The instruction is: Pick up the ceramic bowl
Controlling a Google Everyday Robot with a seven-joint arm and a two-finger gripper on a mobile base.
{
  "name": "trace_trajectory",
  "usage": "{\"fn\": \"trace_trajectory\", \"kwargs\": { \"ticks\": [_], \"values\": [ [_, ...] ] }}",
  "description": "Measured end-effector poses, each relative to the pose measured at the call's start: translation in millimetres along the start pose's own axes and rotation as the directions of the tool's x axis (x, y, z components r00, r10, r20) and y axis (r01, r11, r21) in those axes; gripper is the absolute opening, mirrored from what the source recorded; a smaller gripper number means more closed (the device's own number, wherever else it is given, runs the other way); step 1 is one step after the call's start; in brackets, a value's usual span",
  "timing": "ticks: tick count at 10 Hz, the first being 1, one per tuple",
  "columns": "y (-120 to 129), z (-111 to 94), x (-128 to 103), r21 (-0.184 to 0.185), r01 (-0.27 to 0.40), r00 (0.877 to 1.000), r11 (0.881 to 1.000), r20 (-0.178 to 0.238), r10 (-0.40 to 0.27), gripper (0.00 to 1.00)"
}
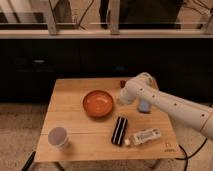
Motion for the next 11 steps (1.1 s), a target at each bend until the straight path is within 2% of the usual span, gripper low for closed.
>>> {"fn": "trace_trajectory", "kwargs": {
  "ticks": [2, 3, 7, 9, 11],
  "values": [
    [-7, 5, -2, 0.084, 0.019, 0.993, 0.996, 0.111, -0.029, 0.80],
    [-11, 10, -3, 0.111, 0.035, 0.990, 0.993, 0.129, -0.049, 0.80],
    [-24, 31, -4, 0.139, 0.069, 0.988, 0.988, 0.129, -0.087, 0.80],
    [-22, 45, -13, 0.118, 0.062, 0.984, 0.991, 0.158, -0.080, 0.80],
    [-20, 56, -16, 0.116, 0.063, 0.982, 0.991, 0.169, -0.082, 0.80]
  ]
}}
